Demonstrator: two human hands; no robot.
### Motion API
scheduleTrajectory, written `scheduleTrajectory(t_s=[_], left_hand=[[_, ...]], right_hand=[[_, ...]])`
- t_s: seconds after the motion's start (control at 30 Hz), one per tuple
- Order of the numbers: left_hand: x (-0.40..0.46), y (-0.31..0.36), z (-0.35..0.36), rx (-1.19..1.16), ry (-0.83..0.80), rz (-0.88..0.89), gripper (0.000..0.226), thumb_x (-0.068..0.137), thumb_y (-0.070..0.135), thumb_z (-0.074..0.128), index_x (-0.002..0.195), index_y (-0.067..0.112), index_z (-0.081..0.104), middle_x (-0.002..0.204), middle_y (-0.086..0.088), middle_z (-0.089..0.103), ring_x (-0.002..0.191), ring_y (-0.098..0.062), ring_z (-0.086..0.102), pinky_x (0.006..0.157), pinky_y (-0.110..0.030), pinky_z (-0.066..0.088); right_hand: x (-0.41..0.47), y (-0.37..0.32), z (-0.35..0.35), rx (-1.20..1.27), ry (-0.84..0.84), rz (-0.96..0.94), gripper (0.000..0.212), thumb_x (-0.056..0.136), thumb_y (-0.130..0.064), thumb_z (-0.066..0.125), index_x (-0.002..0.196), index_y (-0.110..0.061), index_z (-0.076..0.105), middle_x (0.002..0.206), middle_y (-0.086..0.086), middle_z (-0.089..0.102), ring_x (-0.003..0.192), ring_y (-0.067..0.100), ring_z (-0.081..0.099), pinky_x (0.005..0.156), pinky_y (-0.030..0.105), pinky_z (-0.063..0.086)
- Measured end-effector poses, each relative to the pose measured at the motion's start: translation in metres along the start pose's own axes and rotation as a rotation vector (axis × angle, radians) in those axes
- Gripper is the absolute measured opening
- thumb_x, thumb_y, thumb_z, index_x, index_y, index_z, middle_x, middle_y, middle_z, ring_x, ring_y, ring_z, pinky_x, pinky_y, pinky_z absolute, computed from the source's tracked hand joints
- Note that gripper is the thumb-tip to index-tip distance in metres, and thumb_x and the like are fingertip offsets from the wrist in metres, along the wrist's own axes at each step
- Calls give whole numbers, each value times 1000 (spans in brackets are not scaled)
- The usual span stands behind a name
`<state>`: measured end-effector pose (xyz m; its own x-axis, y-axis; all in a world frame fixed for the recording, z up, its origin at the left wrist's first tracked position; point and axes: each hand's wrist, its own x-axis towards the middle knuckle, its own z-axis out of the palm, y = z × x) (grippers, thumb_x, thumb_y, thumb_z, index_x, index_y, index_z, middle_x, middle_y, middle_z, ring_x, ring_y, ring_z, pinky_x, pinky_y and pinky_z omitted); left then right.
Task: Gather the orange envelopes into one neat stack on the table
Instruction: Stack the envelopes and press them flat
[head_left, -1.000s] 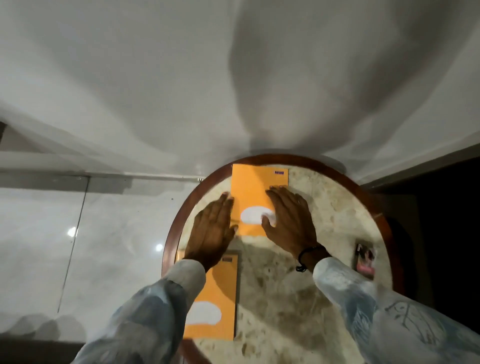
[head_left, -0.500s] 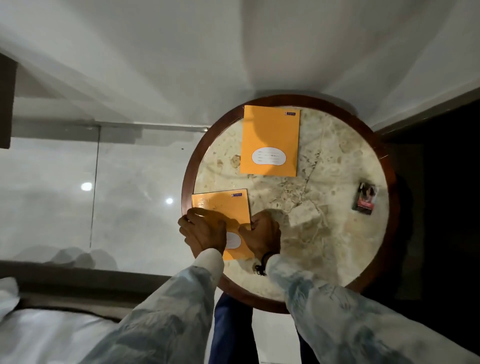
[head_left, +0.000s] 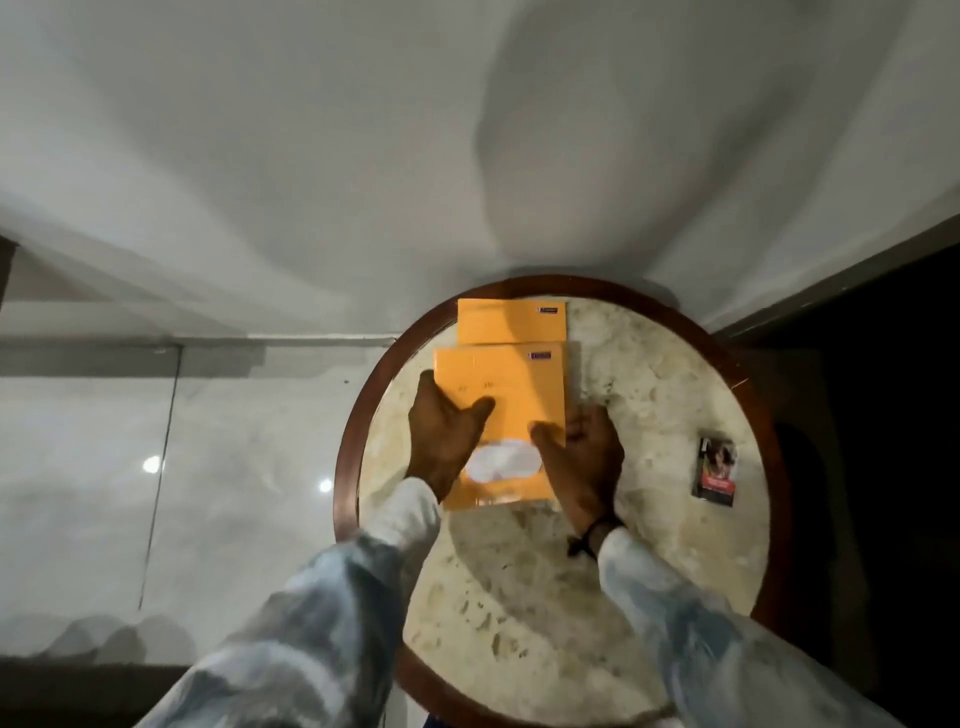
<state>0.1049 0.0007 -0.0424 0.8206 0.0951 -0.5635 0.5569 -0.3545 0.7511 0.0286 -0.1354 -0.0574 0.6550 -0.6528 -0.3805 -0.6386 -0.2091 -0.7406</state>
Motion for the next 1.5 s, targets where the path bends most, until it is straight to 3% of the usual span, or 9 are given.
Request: scheduleTrajectory(t_s=[0.23, 0.43, 0.63, 0.77, 0.83, 1.0, 1.13, 1.27, 1.5], left_hand=[[44, 27, 70, 705, 235, 67, 54, 81, 23, 71, 126, 5, 46, 130, -21, 46, 120, -42, 50, 90, -49, 52], [63, 20, 66, 179, 57, -173, 70, 67, 19, 89, 121, 11, 46, 125, -16, 58, 119, -38, 57, 97, -49, 56], [27, 5, 51, -29, -165, 322, 52, 85, 1, 76, 126, -2, 43, 126, -18, 63, 117, -36, 62, 100, -56, 54], [8, 0, 34, 146, -29, 637, 45, 92, 24, 72, 116, 36, 36, 94, -4, 62, 83, -2, 62, 69, -24, 52], [-5, -9, 24, 137, -33, 623, 49, 95, 33, 67, 118, 49, 27, 105, 2, 61, 93, -1, 63, 73, -14, 50], [-23, -45, 21, 211, -145, 530, 49, 100, 33, 56, 136, 8, 34, 134, -10, 54, 122, -13, 56, 106, -30, 49], [-12, -30, 26, 168, -16, 465, 61, 94, 44, 60, 137, 17, 27, 126, 11, 56, 113, -4, 60, 87, -19, 54], [18, -8, 35, 273, 41, 388, 65, 92, 38, 65, 138, -1, 41, 130, -21, 53, 120, -35, 52, 97, -44, 47], [40, 6, 41, 686, 27, 250, 69, 87, 47, 71, 134, 5, 43, 130, -22, 44, 119, -45, 48, 90, -55, 52]], right_hand=[[73, -21, 22, -344, -39, -50, 45, 74, -27, 73, 110, -5, 57, 119, 14, 57, 111, 34, 54, 87, 45, 52], [88, -13, 18, -402, -143, -45, 61, 73, -29, 76, 123, -6, 51, 129, 14, 48, 118, 36, 49, 89, 45, 49], [113, -30, -10, 189, -351, 239, 47, 76, -11, 76, 121, -9, 61, 120, 10, 70, 109, 35, 65, 94, 50, 55], [77, -34, -28, 313, -235, -102, 55, 75, -14, 78, 125, -17, 55, 119, -5, 70, 110, 14, 68, 94, 36, 57], [47, -27, -35, 319, -160, -294, 57, 78, -22, 76, 127, -31, 49, 121, -19, 65, 114, 1, 64, 94, 18, 53], [2, 4, -24, 168, -131, -272, 56, 86, -18, 75, 133, -17, 46, 129, 0, 63, 120, 10, 61, 101, 24, 49], [22, -6, -16, 73, -105, -248, 55, 87, -31, 73, 132, -21, 43, 129, 1, 62, 113, 19, 62, 90, 31, 51], [54, -27, 3, -166, -76, -132, 59, 83, -39, 75, 128, -9, 52, 129, 12, 63, 118, 33, 58, 93, 39, 47], [88, -32, 11, -483, -211, -118, 53, 76, -31, 78, 118, -6, 57, 124, 17, 51, 116, 38, 54, 89, 43, 51]])
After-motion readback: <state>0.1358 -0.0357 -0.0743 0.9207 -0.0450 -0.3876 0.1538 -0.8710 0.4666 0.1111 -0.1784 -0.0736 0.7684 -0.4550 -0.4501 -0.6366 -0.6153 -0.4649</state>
